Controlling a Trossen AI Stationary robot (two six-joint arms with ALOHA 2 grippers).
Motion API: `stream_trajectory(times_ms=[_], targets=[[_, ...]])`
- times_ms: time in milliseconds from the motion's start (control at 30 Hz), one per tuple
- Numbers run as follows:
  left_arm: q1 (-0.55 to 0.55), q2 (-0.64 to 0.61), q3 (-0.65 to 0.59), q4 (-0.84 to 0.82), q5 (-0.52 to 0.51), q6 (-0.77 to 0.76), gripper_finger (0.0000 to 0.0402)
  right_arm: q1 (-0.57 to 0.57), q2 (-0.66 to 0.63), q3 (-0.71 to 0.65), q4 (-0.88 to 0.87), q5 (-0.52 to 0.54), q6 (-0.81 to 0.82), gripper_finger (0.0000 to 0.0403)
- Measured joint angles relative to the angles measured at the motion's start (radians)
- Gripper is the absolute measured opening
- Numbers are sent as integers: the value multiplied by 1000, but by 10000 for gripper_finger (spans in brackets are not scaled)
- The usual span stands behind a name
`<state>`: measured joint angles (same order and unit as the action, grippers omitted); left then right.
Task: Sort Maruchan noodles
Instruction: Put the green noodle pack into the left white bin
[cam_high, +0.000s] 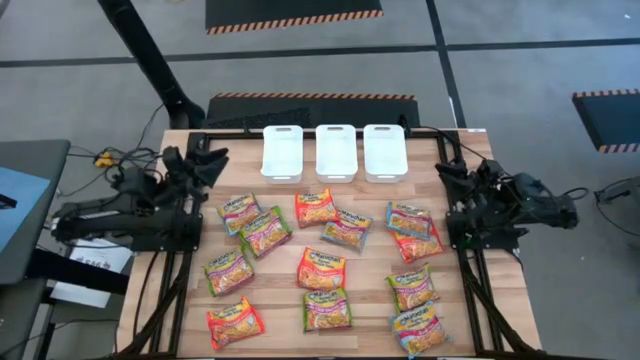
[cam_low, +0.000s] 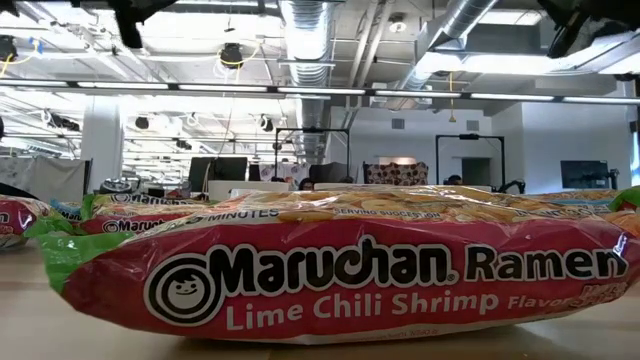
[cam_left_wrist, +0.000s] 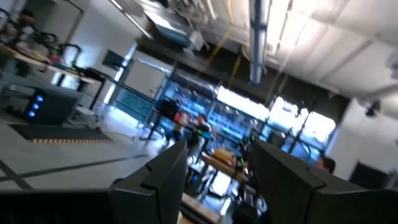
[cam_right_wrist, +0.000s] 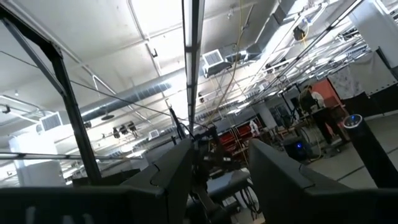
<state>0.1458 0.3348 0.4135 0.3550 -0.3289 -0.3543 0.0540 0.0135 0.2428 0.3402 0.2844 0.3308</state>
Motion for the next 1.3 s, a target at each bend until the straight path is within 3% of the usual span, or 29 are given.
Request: stream_trajectory(times_ms=[267,533,800,1300], targets=[[0,164,73,1,11,26,174,0,8,52,-69,1,-25,182],[0,298,151,4,83,-53,174,0,63,52,-74,1,-26,182],[0,415,194,0,80,56,174,0,123,52,-75,1,-26,182],[64,593,194,-253,86,-123,174,5,159,50,-72,1,-25,182]])
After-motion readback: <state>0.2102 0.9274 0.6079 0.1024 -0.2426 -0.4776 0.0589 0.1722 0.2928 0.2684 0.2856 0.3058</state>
